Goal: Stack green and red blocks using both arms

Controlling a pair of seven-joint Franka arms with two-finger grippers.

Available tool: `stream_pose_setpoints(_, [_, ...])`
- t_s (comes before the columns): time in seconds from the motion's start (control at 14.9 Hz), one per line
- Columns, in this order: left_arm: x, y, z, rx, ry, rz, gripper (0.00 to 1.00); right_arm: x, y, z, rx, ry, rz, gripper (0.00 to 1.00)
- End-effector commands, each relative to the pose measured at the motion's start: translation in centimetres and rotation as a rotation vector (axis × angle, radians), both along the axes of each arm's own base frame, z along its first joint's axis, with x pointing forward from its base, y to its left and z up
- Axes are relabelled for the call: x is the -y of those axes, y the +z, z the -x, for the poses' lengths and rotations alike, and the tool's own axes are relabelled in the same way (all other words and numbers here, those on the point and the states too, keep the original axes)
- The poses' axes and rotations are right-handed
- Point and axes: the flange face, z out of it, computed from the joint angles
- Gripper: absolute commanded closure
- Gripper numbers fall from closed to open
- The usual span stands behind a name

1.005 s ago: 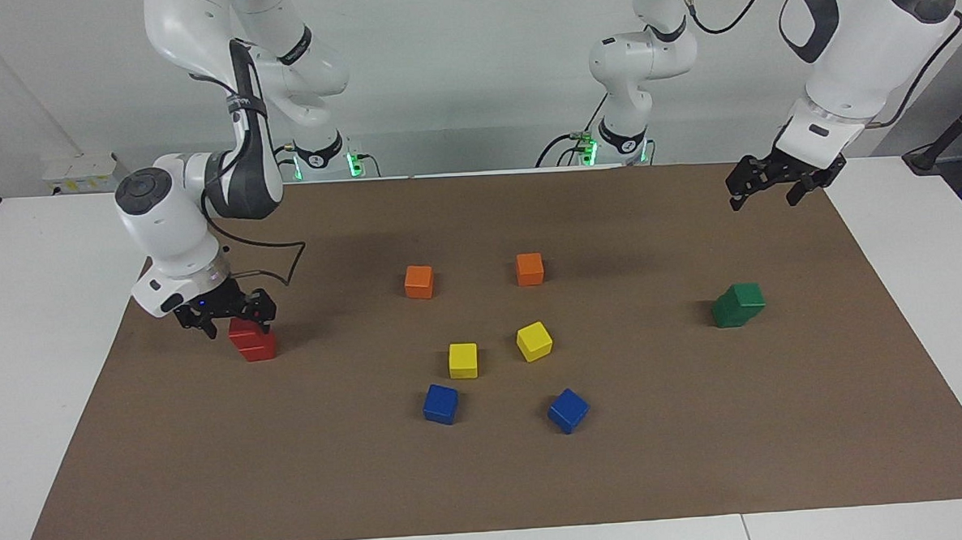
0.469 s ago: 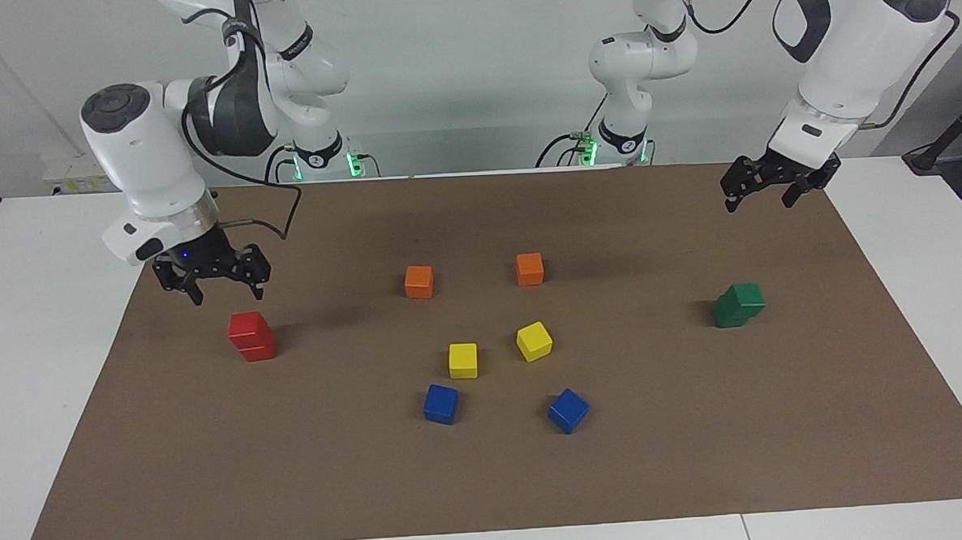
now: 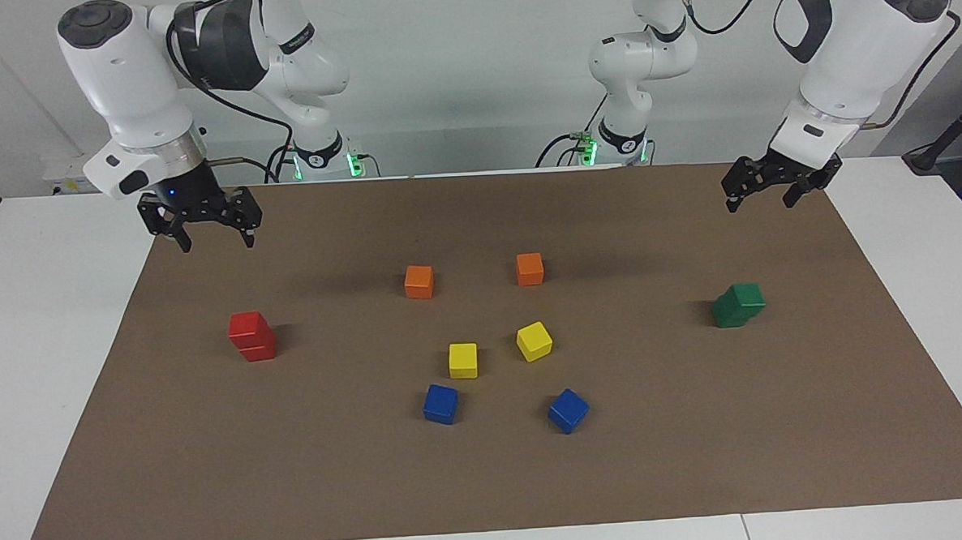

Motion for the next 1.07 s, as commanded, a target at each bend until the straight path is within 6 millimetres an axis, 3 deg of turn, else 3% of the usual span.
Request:
stream_pose_setpoints(0.0, [0.2, 0.2, -0.1, 0.010, 0.004, -0.010, 0.00, -1.1, 0.8, 0.8, -0.018, 0.029, -0.015, 0.00])
stream_pose_setpoints(0.07, [0.1, 0.1, -0.1, 0.004, 0.007, -0.011, 0.00, -1.9, 0.9, 0.9, -0.024, 0.044, -0.018, 0.00])
stream_pose_setpoints(0.67, [0.0, 0.3, 0.0, 0.012, 0.015, 0.012, 0.00, 0.9, 2.6, 1.0, -0.026, -0.014, -0.028, 0.00])
stream_pose_setpoints(0.87, [0.1, 0.3, 0.0, 0.012, 0.012, 0.012, 0.00, 1.0, 4.7, 0.9, -0.016, -0.017, -0.028, 0.00])
stream_pose_setpoints(1.0, [0.0, 0.2, 0.0, 0.010, 0.014, 0.012, 0.00, 1.0, 4.8, 0.9, -0.017, -0.017, -0.028, 0.00])
